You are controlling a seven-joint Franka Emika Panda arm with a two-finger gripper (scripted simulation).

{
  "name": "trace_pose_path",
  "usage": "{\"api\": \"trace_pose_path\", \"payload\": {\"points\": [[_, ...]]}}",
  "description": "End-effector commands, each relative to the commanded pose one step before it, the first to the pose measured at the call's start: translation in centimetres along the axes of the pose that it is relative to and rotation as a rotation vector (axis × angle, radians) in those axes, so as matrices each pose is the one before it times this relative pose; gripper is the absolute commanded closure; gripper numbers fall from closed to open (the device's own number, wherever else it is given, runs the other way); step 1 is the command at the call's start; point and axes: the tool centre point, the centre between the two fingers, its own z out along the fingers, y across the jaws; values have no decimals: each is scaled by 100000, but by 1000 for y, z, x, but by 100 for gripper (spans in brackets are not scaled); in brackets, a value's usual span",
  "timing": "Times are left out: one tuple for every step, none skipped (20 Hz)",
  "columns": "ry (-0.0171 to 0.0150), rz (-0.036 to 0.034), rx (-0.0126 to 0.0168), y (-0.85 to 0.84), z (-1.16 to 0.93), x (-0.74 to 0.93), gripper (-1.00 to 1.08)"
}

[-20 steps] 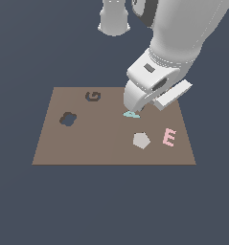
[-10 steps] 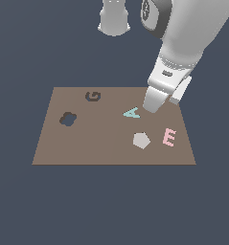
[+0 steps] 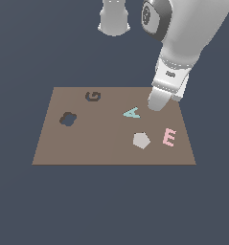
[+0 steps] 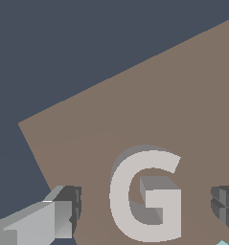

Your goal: Insert a designated object into the corresponding slot on a board.

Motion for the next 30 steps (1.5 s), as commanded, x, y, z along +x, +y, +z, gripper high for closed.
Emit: {"api": "trace_pose_path", "payload": {"points": [[25,9,-43,24,16,-1,-92],[-1,-48,-11,-9,101,5,-92],[-1,-48,-11,-2,171,-6,-92],[-2,-67,-15,-4,239,-9,-92],[-4,-95,-21,-10,307,-9,-92],[-5,-107,-22,-12,360,-15,-92],[-5,-107,-21,-17,308,-9,-92],[-4,-68,-13,-8,241,-15,-92],[-4,-68,-13,-14,171,-3,-92],[0,0,0,7,105,-19,-92],[-3,-48,-9,-16,32,13,-92],[0,0,0,0,0,0,108],[0,0,0,0,0,0,108],[0,0,0,0,0,0,108],[0,0,0,0,0,0,108],[0,0,0,0,0,0,108],[0,0,0,0,0,0,108],[0,0,0,0,0,0,108],[0,0,0,0,0,0,108],[0,0,0,0,0,0,108],[0,0,0,0,0,0,108],[21,64,-86,53,-55,-19,108],[0,0,0,0,-3,0,108],[2,97,-5,12,-3,1,108],[0,280,0,32,-1,9,108],[1,473,0,56,-2,13,108],[1,664,1,78,-3,18,108],[1,854,1,101,-4,23,108],[1,1043,1,123,-4,28,108],[1,1231,1,145,-5,34,108]]}}
